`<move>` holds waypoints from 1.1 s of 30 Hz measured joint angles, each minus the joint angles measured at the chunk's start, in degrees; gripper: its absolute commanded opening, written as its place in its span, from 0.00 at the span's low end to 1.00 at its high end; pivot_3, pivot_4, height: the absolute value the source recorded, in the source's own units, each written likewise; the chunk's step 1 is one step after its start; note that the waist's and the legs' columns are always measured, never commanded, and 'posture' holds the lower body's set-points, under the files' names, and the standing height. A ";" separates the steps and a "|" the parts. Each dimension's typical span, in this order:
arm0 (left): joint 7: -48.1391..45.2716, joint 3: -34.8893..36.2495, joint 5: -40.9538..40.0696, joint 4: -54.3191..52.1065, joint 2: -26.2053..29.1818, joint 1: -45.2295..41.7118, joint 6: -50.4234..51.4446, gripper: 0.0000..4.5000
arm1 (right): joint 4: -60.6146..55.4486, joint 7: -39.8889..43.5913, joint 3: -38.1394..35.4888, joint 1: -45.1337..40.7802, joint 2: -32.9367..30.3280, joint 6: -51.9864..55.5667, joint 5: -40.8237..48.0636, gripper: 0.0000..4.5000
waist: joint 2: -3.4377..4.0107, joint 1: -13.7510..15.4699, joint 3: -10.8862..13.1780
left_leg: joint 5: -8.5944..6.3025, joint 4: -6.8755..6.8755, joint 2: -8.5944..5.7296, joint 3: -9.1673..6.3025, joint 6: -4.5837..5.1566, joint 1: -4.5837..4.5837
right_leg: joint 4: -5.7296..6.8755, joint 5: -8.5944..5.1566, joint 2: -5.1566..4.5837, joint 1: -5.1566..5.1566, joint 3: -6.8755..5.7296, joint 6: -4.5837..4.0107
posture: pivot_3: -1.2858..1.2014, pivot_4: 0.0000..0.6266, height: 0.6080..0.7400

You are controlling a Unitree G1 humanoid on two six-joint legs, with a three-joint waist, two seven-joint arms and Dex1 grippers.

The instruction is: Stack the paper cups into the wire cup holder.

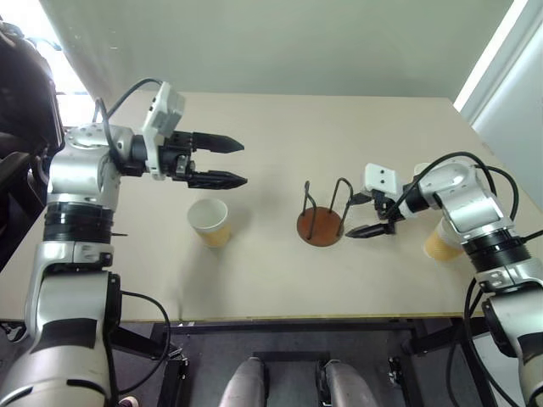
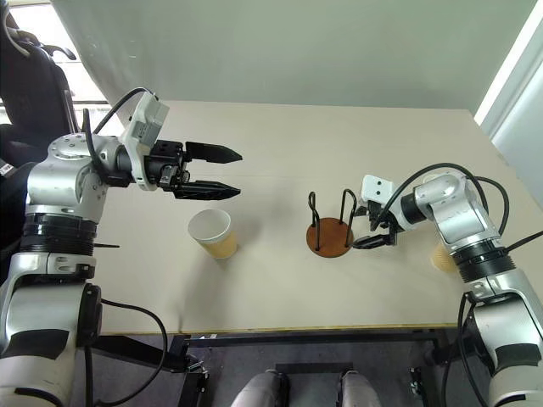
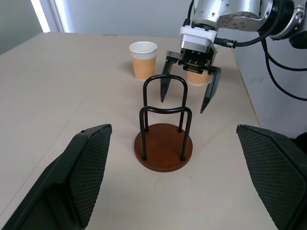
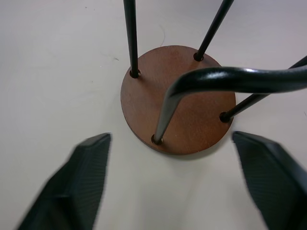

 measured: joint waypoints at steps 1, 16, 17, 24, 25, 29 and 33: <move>0.01 -0.03 0.02 -0.06 0.00 0.00 -0.09 1.00 | 0.00 -0.07 0.00 0.00 0.00 -0.19 -0.17 1.00 | 0.00 0.00 0.00 | 0.00 0.00 0.00 0.00 0.00 0.00 | 0.00 0.00 0.00 0.00 0.00 0.00 | 0.52 0.24 1.00; 0.31 -3.80 5.39 -0.42 3.11 -0.01 -3.97 1.00 | -0.19 -0.96 -3.13 -1.74 -5.80 -2.04 -1.28 1.00 | 0.00 0.04 0.00 | 0.00 -0.02 0.00 -0.01 0.00 0.00 | -0.04 0.00 0.00 0.01 0.00 0.00 | 0.52 0.24 1.00; -0.12 -4.19 5.93 -0.64 3.51 -0.01 -4.55 1.00 | -0.33 -0.85 -3.32 -1.73 -6.24 -1.90 -1.23 1.00 | 0.00 0.04 0.00 | 0.00 -0.03 0.00 0.00 0.00 0.00 | -0.04 0.00 0.00 0.01 0.00 0.00 | 0.52 0.24 1.00; -0.96 -12.14 7.54 -2.26 11.16 0.05 -14.82 1.00 | -6.44 2.25 -5.70 -0.65 -10.47 -0.32 1.66 1.00 | 0.00 -0.09 0.00 | 0.00 -0.05 0.00 0.00 0.00 0.00 | -0.04 -0.04 0.00 0.00 0.01 -0.04 | 0.52 0.24 1.00; -0.98 -13.27 7.36 -2.26 11.80 0.05 -15.94 1.00 | -7.33 2.77 -5.99 -0.65 -10.73 -0.28 2.23 1.00 | 0.00 -0.08 0.00 | 0.00 -0.04 0.00 -0.01 0.00 0.00 | -0.03 -0.05 0.00 0.00 0.01 -0.05 | 0.52 0.24 1.00; -1.01 -16.48 5.18 -2.25 13.56 0.22 -17.60 1.00 | -10.27 4.87 -7.03 -1.31 -11.57 1.04 4.76 1.00 | 0.00 -0.08 0.00 | 0.00 -0.03 0.00 0.00 0.01 -0.02 | -0.03 -0.06 0.00 0.00 0.01 -0.08 | 0.52 0.24 1.00; -1.03 -18.10 3.26 -2.04 14.81 0.84 -17.97 1.00 | -12.44 6.65 -8.94 -3.10 -12.09 3.08 7.77 1.00 | 0.00 -0.17 0.00 | 0.00 -0.07 0.00 -0.01 0.01 -0.01 | -0.01 -0.16 0.00 -0.01 -0.01 -0.20 | 0.52 0.24 1.00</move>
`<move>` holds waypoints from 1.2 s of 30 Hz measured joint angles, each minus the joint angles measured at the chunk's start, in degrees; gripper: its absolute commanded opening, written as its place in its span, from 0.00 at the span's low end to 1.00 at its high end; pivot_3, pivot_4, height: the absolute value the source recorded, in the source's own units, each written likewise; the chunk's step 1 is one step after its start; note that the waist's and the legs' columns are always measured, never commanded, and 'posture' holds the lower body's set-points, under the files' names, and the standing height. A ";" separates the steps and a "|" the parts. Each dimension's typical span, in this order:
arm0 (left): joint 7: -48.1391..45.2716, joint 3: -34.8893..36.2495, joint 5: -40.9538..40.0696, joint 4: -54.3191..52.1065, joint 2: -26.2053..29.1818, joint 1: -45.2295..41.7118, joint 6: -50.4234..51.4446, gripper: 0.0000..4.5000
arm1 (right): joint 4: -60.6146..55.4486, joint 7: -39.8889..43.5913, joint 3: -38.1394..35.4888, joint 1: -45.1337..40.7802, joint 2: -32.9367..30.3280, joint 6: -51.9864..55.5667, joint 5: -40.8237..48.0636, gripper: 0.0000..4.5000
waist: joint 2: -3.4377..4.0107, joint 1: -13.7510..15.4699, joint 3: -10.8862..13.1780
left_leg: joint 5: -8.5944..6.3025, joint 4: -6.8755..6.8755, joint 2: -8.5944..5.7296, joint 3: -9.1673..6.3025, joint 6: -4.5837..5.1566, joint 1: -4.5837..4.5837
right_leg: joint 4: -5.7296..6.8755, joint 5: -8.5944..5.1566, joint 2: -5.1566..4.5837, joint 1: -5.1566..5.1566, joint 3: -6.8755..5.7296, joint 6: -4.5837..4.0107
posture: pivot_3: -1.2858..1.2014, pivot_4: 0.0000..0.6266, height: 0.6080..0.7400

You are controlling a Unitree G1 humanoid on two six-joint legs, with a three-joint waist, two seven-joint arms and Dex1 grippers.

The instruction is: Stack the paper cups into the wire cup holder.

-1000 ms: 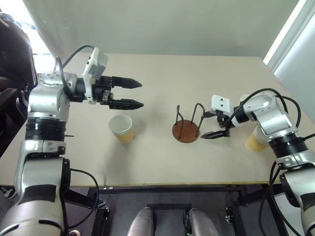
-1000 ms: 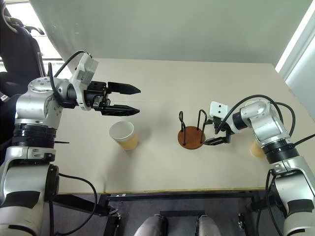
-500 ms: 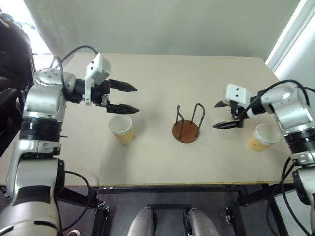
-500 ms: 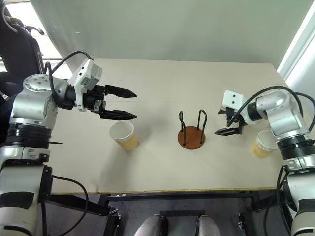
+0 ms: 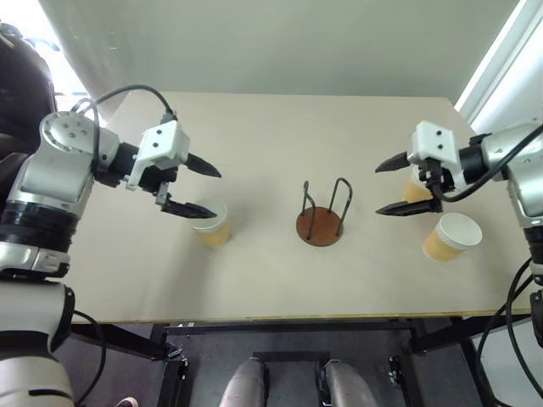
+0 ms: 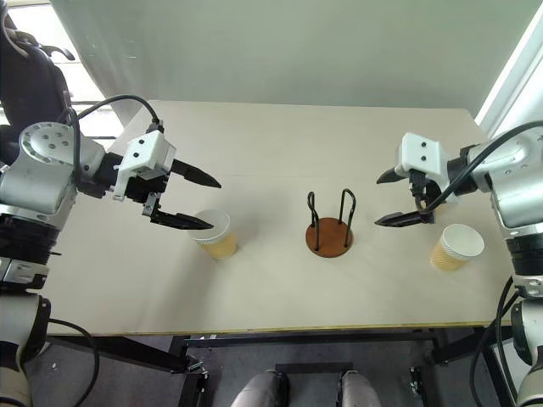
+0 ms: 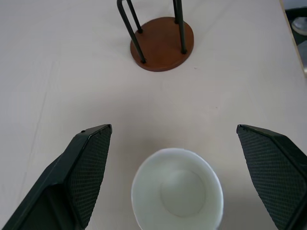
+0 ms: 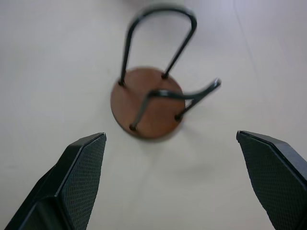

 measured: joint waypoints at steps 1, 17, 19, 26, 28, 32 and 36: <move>-0.01 -0.24 -0.28 0.13 0.02 0.05 -0.01 1.00 | -0.23 0.13 -0.28 -0.41 -0.01 0.38 0.50 1.00 | 0.00 0.02 0.00 | 0.00 0.00 0.00 0.00 0.00 0.00 | 0.00 -0.01 0.00 0.00 0.00 -0.02 | 0.52 0.24 1.00; -0.06 -6.96 0.82 -0.38 4.38 -1.77 -5.49 1.00 | -0.90 1.56 -0.47 -0.23 -3.17 3.00 3.09 1.00 | 0.00 0.01 0.00 | -0.01 -0.01 0.00 -0.02 -0.02 -0.02 | -0.01 -0.04 0.00 -0.01 -0.01 -0.05 | 0.52 0.24 1.00; -0.07 -8.91 2.25 -1.98 5.83 -2.44 -6.46 1.00 | -0.85 2.41 -0.47 -0.16 -4.50 3.06 3.10 1.00 | 0.00 0.04 0.00 | -0.02 -0.01 -0.01 -0.02 -0.01 -0.04 | -0.03 -0.08 0.00 -0.01 -0.01 -0.08 | 0.52 0.24 1.00; -0.11 -10.49 8.81 -5.69 6.48 -2.70 -6.98 1.00 | -0.58 4.33 -0.46 -0.16 -6.12 3.21 3.12 1.00 | 0.00 -0.05 0.00 | -0.03 -0.03 0.00 -0.02 -0.01 -0.02 | 0.02 -0.11 0.01 -0.03 -0.01 -0.11 | 0.52 0.24 1.00; -0.18 -10.49 11.13 -6.18 6.48 -2.70 -6.14 1.00 | -0.14 4.76 -0.46 -0.18 -6.23 3.20 3.09 1.00 | 0.00 -0.09 0.00 | -0.03 -0.03 0.00 -0.02 -0.01 -0.02 | 0.01 -0.11 0.01 -0.03 0.00 -0.12 | 0.52 0.24 1.00; -0.25 -10.09 12.73 -8.22 6.47 -2.29 -4.60 1.00 | 0.12 5.06 -0.45 -0.27 -6.25 3.21 3.07 1.00 | 0.00 -0.07 0.00 | -0.03 -0.04 0.00 -0.02 -0.01 -0.03 | 0.00 -0.13 0.01 -0.03 0.00 -0.14 | 0.52 0.24 1.00; -0.30 -9.52 14.16 -10.13 6.43 -1.31 -3.07 1.00 | 0.22 5.21 -0.43 -0.43 -6.27 3.20 3.03 1.00 | 0.00 -0.08 0.00 | -0.03 -0.07 0.00 -0.02 -0.01 -0.02 | 0.02 -0.13 0.00 -0.05 -0.01 -0.14 | 0.52 0.24 1.00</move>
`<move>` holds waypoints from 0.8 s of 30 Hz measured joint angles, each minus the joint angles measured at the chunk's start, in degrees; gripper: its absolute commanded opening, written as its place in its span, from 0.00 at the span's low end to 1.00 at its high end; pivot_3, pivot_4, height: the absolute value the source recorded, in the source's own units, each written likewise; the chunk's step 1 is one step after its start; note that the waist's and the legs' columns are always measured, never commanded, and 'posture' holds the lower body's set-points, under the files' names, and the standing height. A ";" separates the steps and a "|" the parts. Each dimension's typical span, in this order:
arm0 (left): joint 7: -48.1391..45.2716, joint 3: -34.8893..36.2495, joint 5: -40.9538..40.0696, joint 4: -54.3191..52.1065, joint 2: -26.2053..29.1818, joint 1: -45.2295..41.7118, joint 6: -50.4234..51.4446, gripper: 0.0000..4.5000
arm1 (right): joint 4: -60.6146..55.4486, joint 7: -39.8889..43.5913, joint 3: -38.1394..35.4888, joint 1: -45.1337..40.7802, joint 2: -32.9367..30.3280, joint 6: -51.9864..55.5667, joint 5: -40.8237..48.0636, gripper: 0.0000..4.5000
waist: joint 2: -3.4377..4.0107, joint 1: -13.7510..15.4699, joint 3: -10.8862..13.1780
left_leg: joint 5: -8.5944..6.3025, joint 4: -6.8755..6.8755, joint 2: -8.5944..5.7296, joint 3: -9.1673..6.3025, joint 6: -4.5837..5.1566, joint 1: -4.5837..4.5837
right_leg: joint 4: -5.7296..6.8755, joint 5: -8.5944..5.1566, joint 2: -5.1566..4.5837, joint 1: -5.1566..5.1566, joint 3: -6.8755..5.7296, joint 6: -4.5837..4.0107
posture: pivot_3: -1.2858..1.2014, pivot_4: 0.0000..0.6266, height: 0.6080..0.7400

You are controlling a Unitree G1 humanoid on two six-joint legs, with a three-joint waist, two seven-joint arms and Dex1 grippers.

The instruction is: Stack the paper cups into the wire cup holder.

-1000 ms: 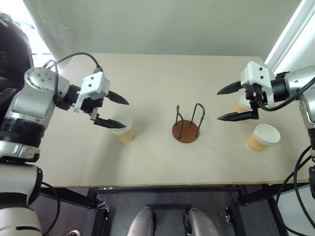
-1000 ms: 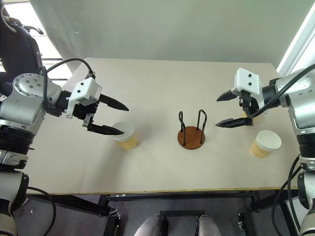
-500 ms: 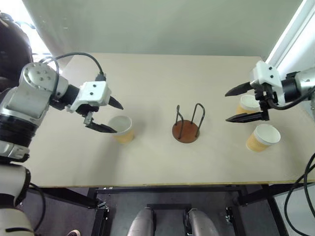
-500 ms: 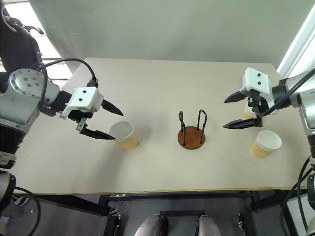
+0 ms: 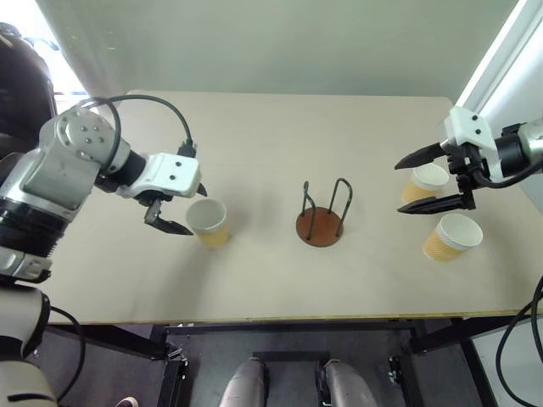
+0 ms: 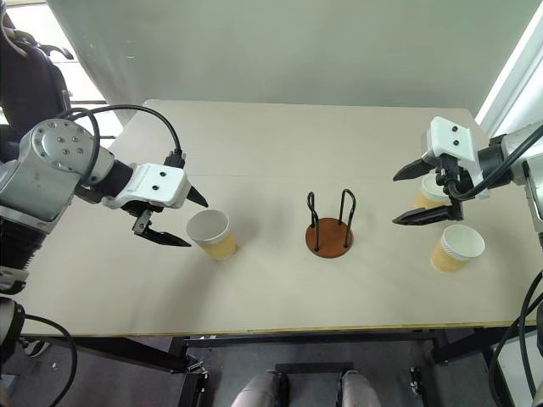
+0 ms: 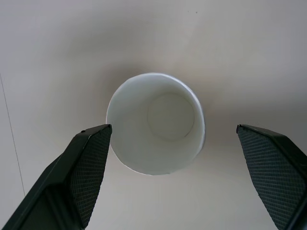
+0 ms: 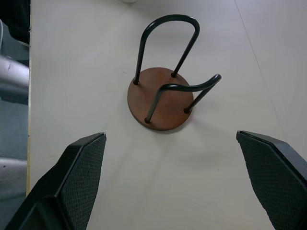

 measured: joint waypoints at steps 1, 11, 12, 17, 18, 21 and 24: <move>-0.01 0.00 0.04 -0.57 0.00 0.20 0.54 1.00 | 0.01 0.02 0.01 -0.01 0.00 0.00 -0.02 1.00 | 0.00 0.01 0.00 | 0.00 0.00 0.00 -0.01 0.00 0.00 | 0.01 0.00 0.00 -0.01 0.00 0.00 | 0.52 0.24 1.00; -0.06 0.00 0.83 -2.79 0.08 3.07 0.71 1.00 | 0.50 0.11 0.11 -0.19 0.00 0.00 -0.49 1.00 | 0.00 0.00 0.00 | 0.00 0.01 0.00 -0.01 0.00 0.02 | 0.05 0.00 0.00 -0.01 0.00 0.00 | 0.52 0.24 1.00; -0.06 0.00 1.00 -2.69 0.08 3.44 0.55 1.00 | 0.50 0.11 0.11 -0.20 0.01 0.00 -0.49 1.00 | 0.00 0.00 0.00 | 0.00 0.01 0.00 -0.01 0.00 0.03 | 0.05 0.00 0.00 0.00 0.00 0.00 | 0.52 0.24 1.00; -0.06 0.02 2.69 -1.02 -1.37 5.02 -1.73 1.00 | 0.50 0.11 0.11 -0.25 0.02 0.03 -0.50 1.00 | 0.01 0.06 -0.01 | 0.00 0.03 0.00 -0.01 0.00 0.03 | 0.07 0.00 0.00 0.00 0.00 -0.01 | 0.52 0.24 1.00; -0.06 0.05 3.12 -0.41 -1.77 5.26 -2.50 1.00 | 0.50 0.11 0.11 -0.25 0.02 0.07 -0.50 1.00 | 0.01 0.06 0.00 | 0.00 0.03 0.00 -0.01 0.00 0.03 | 0.07 0.01 0.00 0.00 0.00 -0.01 | 0.52 0.24 1.00; -0.05 0.72 3.94 0.48 -2.85 7.46 -6.01 1.00 | 0.47 0.12 0.11 -0.25 0.02 0.35 -0.49 1.00 | 0.01 0.00 -0.01 | 0.00 0.02 0.00 0.00 0.00 0.04 | 0.09 0.00 0.00 -0.01 0.01 -0.01 | 0.52 0.24 1.00; -0.03 0.83 4.63 1.76 -3.72 8.63 -8.96 1.00 | 0.42 0.11 0.12 -0.25 0.02 0.64 -0.49 1.00 | 0.01 0.02 -0.01 | 0.00 0.03 0.00 -0.01 0.00 0.04 | 0.12 0.01 0.00 -0.02 -0.01 -0.01 | 0.52 0.24 1.00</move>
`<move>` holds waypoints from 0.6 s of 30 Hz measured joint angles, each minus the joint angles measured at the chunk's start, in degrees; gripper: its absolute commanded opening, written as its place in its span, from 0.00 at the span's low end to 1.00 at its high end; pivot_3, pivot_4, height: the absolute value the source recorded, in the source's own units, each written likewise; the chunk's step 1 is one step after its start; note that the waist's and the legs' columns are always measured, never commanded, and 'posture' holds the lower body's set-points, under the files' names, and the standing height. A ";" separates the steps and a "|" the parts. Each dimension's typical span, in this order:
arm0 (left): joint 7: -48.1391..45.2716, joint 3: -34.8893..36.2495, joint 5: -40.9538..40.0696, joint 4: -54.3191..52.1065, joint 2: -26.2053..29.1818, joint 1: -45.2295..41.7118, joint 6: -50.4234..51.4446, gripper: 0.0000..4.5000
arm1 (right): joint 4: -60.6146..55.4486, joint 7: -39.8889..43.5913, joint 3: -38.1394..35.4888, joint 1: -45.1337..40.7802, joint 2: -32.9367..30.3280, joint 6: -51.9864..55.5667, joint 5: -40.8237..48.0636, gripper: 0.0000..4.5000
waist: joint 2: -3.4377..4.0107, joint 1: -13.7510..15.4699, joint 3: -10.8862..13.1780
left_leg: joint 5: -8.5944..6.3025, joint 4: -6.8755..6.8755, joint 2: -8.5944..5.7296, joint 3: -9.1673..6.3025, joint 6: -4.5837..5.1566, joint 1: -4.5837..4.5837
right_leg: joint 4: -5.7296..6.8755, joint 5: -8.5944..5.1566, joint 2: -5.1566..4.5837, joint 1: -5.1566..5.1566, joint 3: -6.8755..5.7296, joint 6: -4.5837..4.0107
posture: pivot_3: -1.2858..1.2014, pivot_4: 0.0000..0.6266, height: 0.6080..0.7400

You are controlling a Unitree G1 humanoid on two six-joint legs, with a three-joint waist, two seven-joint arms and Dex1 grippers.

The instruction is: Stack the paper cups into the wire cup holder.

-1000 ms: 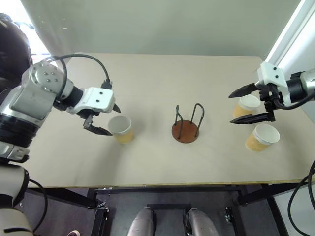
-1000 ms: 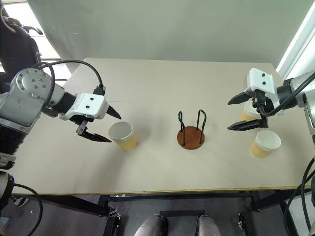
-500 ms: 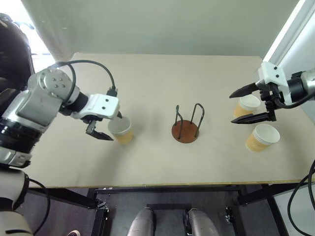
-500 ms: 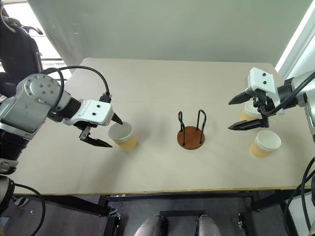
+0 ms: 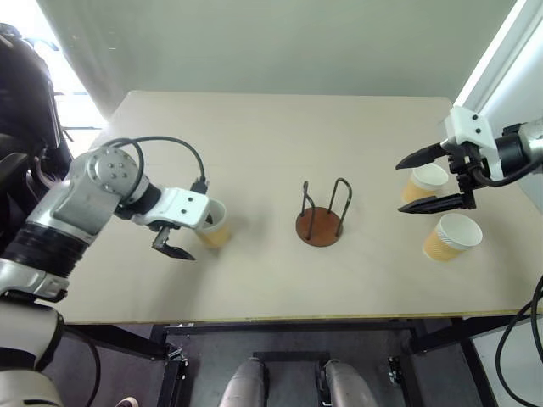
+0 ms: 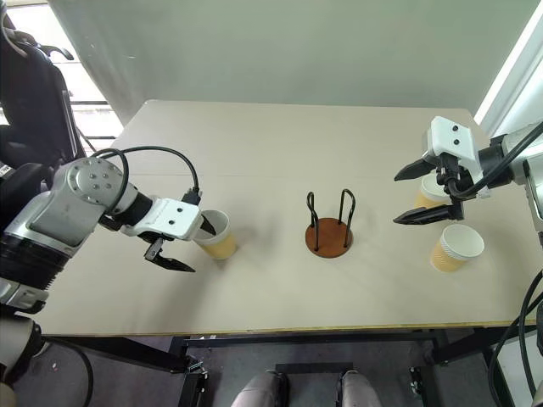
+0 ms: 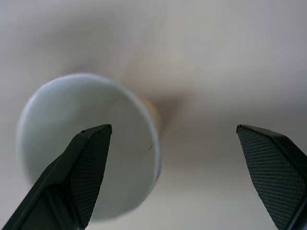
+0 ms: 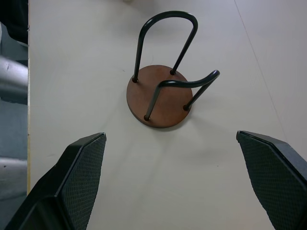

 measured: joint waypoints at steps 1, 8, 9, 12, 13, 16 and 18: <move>0.00 0.15 0.20 0.51 -0.16 0.11 -0.64 1.00 | -0.02 0.00 0.00 0.00 0.00 0.07 0.00 1.00 | 0.00 0.00 0.00 | 0.00 0.00 0.00 0.00 0.00 0.00 | 0.00 0.00 0.00 0.00 0.00 0.00 | 0.52 0.24 1.00; -0.01 1.56 0.59 3.46 -1.88 0.04 -3.73 1.00 | -0.61 -0.11 0.00 0.00 0.00 0.18 0.01 1.00 | 0.00 0.01 0.00 | 0.00 0.06 0.00 0.00 0.00 0.00 | 0.06 0.00 0.00 0.01 0.00 -0.01 | 0.52 0.24 1.00; -0.02 1.56 0.77 4.07 -2.26 -0.05 -4.16 1.00 | -0.62 -0.13 0.00 0.01 0.00 0.18 0.00 1.00 | 0.00 0.03 0.00 | 0.00 0.07 0.00 0.00 0.00 0.00 | 0.06 0.00 0.00 0.01 0.00 -0.01 | 0.52 0.24 1.00; -0.03 1.53 1.90 6.66 -3.46 -0.93 -6.23 0.87 | -0.68 -0.18 0.00 0.04 0.00 0.18 0.00 1.00 | 0.00 0.02 0.00 | 0.00 0.08 0.00 0.00 0.00 0.00 | 0.09 0.00 0.00 0.00 0.00 -0.01 | 0.52 0.24 1.00; -0.03 1.53 2.13 7.67 -3.62 -1.66 -7.05 0.80 | -0.75 -0.19 0.00 0.05 0.00 0.18 0.00 1.00 | 0.00 0.02 0.00 | 0.00 0.09 0.00 0.00 0.00 0.00 | 0.09 0.00 0.00 0.00 0.00 -0.01 | 0.52 0.24 1.00; -0.04 1.41 3.02 10.62 -3.71 -4.00 -9.09 0.56 | -0.86 -0.21 0.00 0.08 0.00 0.19 0.00 1.00 | 0.00 0.02 0.00 | 0.00 0.08 0.00 0.00 0.00 0.00 | 0.09 0.00 0.00 0.00 0.00 0.00 | 0.52 0.24 1.00; -0.04 1.14 3.65 12.45 -3.83 -5.39 -10.68 0.39 | -0.94 -0.21 -0.01 0.17 -0.01 0.19 0.00 1.00 | 0.00 0.02 0.00 | 0.00 0.08 0.00 0.00 0.00 0.00 | 0.08 0.00 0.00 0.00 0.00 0.00 | 0.52 0.24 1.00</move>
